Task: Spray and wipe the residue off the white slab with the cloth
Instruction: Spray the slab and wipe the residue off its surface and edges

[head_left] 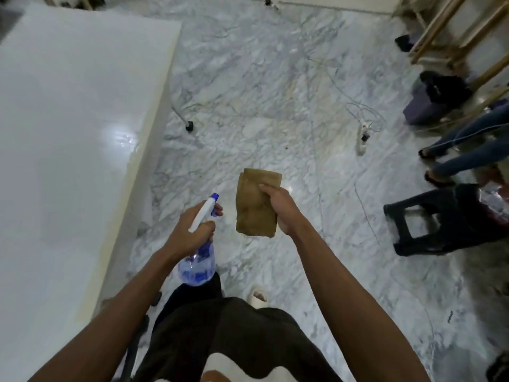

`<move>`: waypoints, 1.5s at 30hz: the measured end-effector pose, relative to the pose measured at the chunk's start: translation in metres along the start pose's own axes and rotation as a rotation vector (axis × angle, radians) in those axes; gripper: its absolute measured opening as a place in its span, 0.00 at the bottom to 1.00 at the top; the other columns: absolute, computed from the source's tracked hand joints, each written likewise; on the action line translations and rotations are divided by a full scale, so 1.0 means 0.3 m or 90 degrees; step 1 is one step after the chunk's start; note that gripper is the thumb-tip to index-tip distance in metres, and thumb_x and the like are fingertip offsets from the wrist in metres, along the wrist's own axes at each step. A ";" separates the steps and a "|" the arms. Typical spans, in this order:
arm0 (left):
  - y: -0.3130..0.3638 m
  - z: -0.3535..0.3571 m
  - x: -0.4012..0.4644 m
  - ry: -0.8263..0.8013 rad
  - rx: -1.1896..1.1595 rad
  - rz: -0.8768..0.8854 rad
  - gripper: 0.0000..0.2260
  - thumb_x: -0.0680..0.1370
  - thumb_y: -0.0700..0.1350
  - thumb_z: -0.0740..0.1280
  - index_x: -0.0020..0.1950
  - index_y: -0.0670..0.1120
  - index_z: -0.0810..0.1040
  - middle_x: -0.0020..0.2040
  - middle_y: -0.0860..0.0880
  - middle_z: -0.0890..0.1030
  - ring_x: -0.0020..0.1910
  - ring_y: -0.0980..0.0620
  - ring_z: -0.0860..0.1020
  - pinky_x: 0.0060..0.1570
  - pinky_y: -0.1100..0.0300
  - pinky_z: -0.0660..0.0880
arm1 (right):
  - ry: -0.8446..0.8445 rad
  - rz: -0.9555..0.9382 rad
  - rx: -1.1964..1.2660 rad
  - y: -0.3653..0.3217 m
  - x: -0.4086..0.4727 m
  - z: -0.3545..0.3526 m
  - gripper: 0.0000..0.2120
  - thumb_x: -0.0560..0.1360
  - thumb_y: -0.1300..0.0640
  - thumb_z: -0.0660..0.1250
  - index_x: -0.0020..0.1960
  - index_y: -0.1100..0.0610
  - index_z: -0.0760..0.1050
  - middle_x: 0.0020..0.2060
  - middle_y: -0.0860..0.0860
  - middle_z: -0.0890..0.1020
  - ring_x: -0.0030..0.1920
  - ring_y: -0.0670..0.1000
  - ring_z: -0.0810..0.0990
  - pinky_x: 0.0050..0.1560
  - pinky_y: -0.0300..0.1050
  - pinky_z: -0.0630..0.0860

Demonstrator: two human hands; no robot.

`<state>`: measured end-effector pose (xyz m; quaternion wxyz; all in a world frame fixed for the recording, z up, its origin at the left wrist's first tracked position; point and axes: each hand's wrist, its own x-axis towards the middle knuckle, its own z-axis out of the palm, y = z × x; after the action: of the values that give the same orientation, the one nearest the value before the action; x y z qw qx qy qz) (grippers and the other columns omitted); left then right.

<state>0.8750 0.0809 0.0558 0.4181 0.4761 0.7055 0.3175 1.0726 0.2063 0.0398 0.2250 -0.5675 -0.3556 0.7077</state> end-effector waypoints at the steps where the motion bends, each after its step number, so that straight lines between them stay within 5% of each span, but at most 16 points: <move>1: 0.004 -0.014 0.045 0.023 0.003 -0.009 0.17 0.75 0.27 0.62 0.56 0.44 0.78 0.50 0.48 0.83 0.28 0.59 0.79 0.30 0.69 0.73 | -0.013 0.003 -0.006 -0.040 0.057 0.021 0.16 0.79 0.49 0.67 0.63 0.55 0.79 0.55 0.54 0.85 0.55 0.56 0.84 0.54 0.54 0.82; 8: 0.032 -0.139 0.349 0.105 0.007 -0.075 0.11 0.77 0.31 0.66 0.50 0.47 0.81 0.28 0.51 0.80 0.27 0.58 0.80 0.28 0.68 0.74 | -0.084 -0.016 -0.036 -0.281 0.412 0.189 0.15 0.79 0.49 0.68 0.61 0.55 0.79 0.54 0.54 0.86 0.55 0.56 0.84 0.58 0.57 0.81; 14: 0.063 -0.381 0.770 0.093 -0.015 -0.058 0.12 0.76 0.32 0.66 0.50 0.48 0.82 0.40 0.44 0.83 0.30 0.57 0.80 0.30 0.65 0.77 | -0.096 -0.011 -0.019 -0.573 0.768 0.394 0.15 0.80 0.48 0.66 0.63 0.54 0.78 0.56 0.54 0.84 0.57 0.55 0.83 0.58 0.55 0.80; 19: 0.140 -0.586 1.053 0.090 -0.004 -0.068 0.15 0.71 0.46 0.63 0.55 0.43 0.80 0.41 0.47 0.80 0.34 0.52 0.80 0.38 0.64 0.79 | -0.131 -0.023 0.077 -0.809 0.980 0.530 0.15 0.84 0.47 0.58 0.61 0.55 0.77 0.57 0.53 0.83 0.59 0.54 0.81 0.67 0.57 0.74; 23: 0.219 -0.739 1.273 0.133 -0.027 -0.064 0.13 0.71 0.42 0.64 0.53 0.41 0.80 0.36 0.49 0.79 0.27 0.59 0.80 0.30 0.69 0.74 | -0.203 -0.035 0.147 -1.022 1.183 0.644 0.24 0.84 0.45 0.56 0.72 0.59 0.71 0.66 0.57 0.79 0.66 0.57 0.78 0.70 0.60 0.71; 27: 0.289 -0.880 1.497 0.216 -0.037 -0.065 0.03 0.73 0.38 0.64 0.41 0.41 0.76 0.32 0.44 0.77 0.24 0.58 0.77 0.28 0.68 0.74 | -0.270 -0.051 0.150 -1.242 1.408 0.781 0.26 0.83 0.43 0.57 0.74 0.59 0.69 0.68 0.57 0.78 0.68 0.57 0.77 0.71 0.61 0.70; 29: 0.311 -0.945 1.612 0.258 -0.026 -0.097 0.07 0.75 0.33 0.63 0.39 0.42 0.76 0.30 0.45 0.77 0.23 0.57 0.76 0.29 0.64 0.77 | -0.319 -0.048 0.129 -1.343 1.517 0.849 0.25 0.84 0.43 0.55 0.73 0.59 0.70 0.67 0.58 0.79 0.67 0.58 0.77 0.69 0.60 0.73; 31: 0.339 -1.008 1.728 0.284 -0.048 -0.114 0.04 0.74 0.34 0.63 0.42 0.37 0.77 0.32 0.38 0.78 0.24 0.54 0.76 0.30 0.58 0.78 | -0.352 -0.028 0.118 -1.441 1.623 0.914 0.26 0.84 0.43 0.55 0.72 0.60 0.71 0.66 0.58 0.79 0.67 0.58 0.78 0.67 0.60 0.74; 34: 0.393 -1.085 1.882 0.327 -0.085 -0.150 0.10 0.72 0.37 0.63 0.47 0.32 0.79 0.42 0.30 0.81 0.25 0.51 0.76 0.29 0.62 0.77 | -0.383 -0.003 0.098 -1.571 1.779 0.999 0.25 0.84 0.43 0.55 0.71 0.60 0.72 0.65 0.58 0.80 0.66 0.58 0.78 0.68 0.61 0.73; 38: 0.429 -1.158 2.077 0.369 -0.121 -0.219 0.13 0.69 0.43 0.64 0.45 0.34 0.81 0.42 0.33 0.83 0.24 0.55 0.77 0.27 0.67 0.76 | -0.418 0.042 0.075 -1.695 1.963 1.083 0.25 0.84 0.44 0.56 0.70 0.60 0.73 0.65 0.59 0.80 0.66 0.59 0.78 0.69 0.61 0.73; 45: 0.407 -1.207 2.282 0.391 -0.121 -0.315 0.11 0.80 0.40 0.66 0.39 0.38 0.75 0.33 0.42 0.77 0.28 0.51 0.76 0.25 0.69 0.73 | -0.430 0.089 0.080 -1.789 2.163 1.176 0.20 0.84 0.45 0.57 0.63 0.58 0.78 0.60 0.57 0.83 0.63 0.57 0.81 0.64 0.58 0.76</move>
<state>0.4666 0.7467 0.1248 0.2938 0.1340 0.8585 0.3984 0.5218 0.9339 0.0658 0.0799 -0.3092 -0.3263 0.8897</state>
